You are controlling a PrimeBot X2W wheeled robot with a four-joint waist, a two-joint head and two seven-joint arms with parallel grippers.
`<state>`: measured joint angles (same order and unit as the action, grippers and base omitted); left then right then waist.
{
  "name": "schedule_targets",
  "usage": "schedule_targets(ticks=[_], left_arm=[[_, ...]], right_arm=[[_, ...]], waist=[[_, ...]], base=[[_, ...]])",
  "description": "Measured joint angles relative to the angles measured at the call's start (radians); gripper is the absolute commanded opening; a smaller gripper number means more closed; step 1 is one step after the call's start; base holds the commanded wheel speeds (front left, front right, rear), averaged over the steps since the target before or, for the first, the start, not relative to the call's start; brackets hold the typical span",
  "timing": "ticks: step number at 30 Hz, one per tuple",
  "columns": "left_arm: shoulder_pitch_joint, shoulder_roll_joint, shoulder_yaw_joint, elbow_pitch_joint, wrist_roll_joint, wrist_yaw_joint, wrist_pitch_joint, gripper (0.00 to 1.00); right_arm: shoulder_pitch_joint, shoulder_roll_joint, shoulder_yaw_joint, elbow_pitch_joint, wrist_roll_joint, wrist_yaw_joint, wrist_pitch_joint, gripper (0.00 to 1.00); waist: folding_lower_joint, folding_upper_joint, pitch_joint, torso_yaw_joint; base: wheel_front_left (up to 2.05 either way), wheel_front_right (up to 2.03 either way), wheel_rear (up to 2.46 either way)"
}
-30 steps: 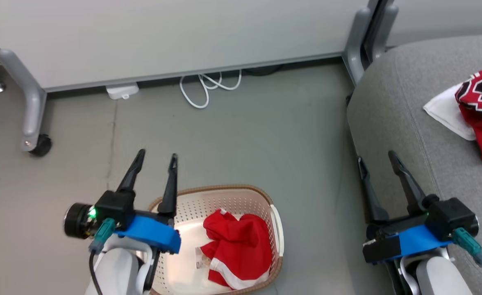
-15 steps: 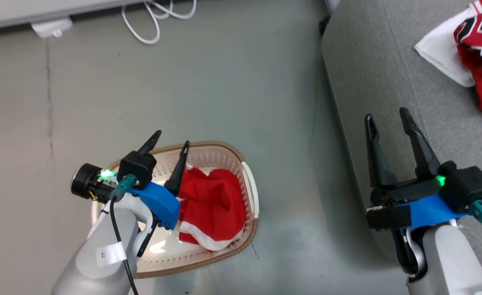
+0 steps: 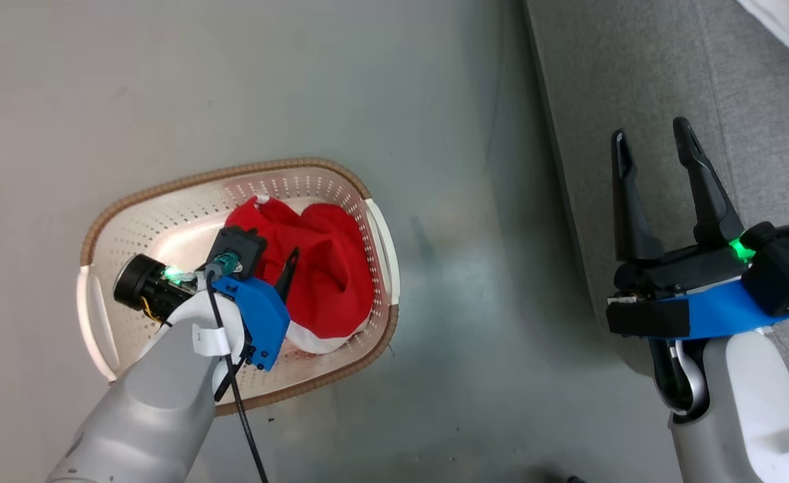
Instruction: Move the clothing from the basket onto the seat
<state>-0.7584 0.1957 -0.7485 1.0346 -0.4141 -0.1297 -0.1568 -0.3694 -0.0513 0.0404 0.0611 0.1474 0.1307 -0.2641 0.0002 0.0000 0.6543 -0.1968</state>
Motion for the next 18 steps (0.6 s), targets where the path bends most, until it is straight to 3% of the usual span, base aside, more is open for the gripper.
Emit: schedule_targets(ticks=[9, 18], left_arm=[[-0.057, 0.006, -0.164, 0.061, -0.13, 0.0, 0.157, 1.0], [-0.109, 0.019, -0.228, 0.109, -0.238, 0.0, 0.245, 1.0]], right_arm=[[-0.042, 0.0, -0.002, -0.026, -0.013, 0.0, 0.0, 1.0], [-0.069, 0.0, -0.002, -0.071, -0.026, 0.0, 0.0, 1.0]], waist=[[0.0, 0.0, 0.108, -0.004], [-0.0001, 0.0, 0.211, 0.0]], base=[[0.0, 0.0, 0.0], [0.0, 0.0, 0.0]])
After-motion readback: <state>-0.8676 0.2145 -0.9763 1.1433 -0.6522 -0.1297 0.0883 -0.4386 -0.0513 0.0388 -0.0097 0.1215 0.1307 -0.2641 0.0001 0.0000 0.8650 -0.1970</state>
